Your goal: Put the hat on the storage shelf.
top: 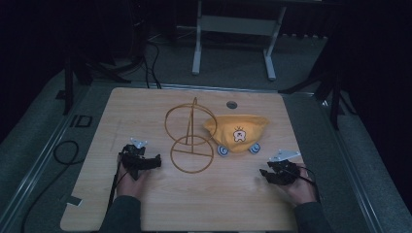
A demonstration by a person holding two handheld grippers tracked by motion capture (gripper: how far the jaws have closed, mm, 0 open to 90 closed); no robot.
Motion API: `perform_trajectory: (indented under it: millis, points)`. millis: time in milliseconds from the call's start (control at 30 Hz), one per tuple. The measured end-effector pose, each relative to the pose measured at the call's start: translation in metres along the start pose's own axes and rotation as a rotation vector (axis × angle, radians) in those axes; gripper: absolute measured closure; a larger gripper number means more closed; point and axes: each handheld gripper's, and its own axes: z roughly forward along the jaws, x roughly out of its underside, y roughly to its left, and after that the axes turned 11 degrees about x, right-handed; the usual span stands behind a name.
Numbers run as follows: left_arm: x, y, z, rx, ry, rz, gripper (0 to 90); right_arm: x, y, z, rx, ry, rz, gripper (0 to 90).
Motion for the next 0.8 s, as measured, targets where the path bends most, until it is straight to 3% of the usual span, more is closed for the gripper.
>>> perform_trajectory:
  millis: [367,800]
  points:
    - [0.000,0.000,0.000,0.000,0.001,0.001,0.9,-0.027,-0.005,0.015,0.013,0.037,-0.045,51.0]
    - [0.000,0.000,0.000,0.001,0.001,0.000,0.9,-0.044,-0.019,0.035,0.028,0.057,-0.025,46.4]
